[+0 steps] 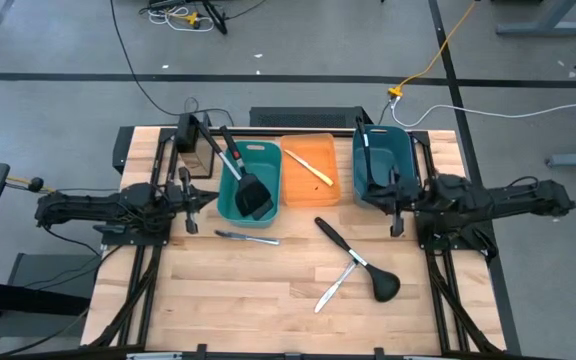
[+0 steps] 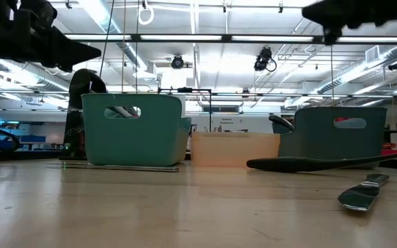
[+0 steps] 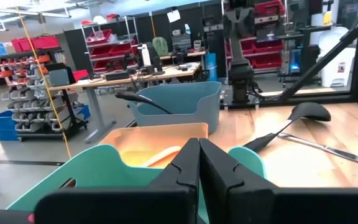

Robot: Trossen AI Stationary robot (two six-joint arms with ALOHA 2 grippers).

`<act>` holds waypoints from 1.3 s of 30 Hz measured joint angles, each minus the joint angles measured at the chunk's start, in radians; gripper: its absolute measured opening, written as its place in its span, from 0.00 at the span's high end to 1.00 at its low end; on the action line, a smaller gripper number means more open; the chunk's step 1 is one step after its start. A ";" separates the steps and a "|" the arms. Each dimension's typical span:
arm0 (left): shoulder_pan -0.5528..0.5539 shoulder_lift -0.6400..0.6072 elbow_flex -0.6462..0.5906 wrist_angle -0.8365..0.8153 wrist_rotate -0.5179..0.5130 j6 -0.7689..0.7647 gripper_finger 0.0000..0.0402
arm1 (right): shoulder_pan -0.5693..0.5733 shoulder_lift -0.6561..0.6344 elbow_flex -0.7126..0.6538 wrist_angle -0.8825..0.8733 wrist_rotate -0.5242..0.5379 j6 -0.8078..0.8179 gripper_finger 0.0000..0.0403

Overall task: Pick & Place Kitchen Items
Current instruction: Put the right silver table knife into the orange bin

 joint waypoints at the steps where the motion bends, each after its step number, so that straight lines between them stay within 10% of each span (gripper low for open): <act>1: 0.000 0.000 0.000 0.001 0.007 -0.004 0.98 | 0.000 0.059 0.068 -0.072 -0.018 -0.008 0.99; 9: 0.000 -0.002 0.000 0.010 0.044 -0.030 0.97 | 0.083 0.589 0.586 -0.797 -0.070 0.051 0.95; 16: 0.000 -0.002 0.000 0.009 0.044 -0.033 0.97 | 0.199 0.925 0.859 -1.020 -0.143 0.037 0.79; 26: 0.000 -0.002 0.000 0.008 0.044 -0.033 0.96 | 0.321 1.176 0.866 -1.038 -0.158 -0.053 0.51; 39: 0.000 -0.002 0.000 0.003 0.047 -0.029 0.98 | 0.400 1.273 0.770 -0.878 -0.139 -0.130 0.57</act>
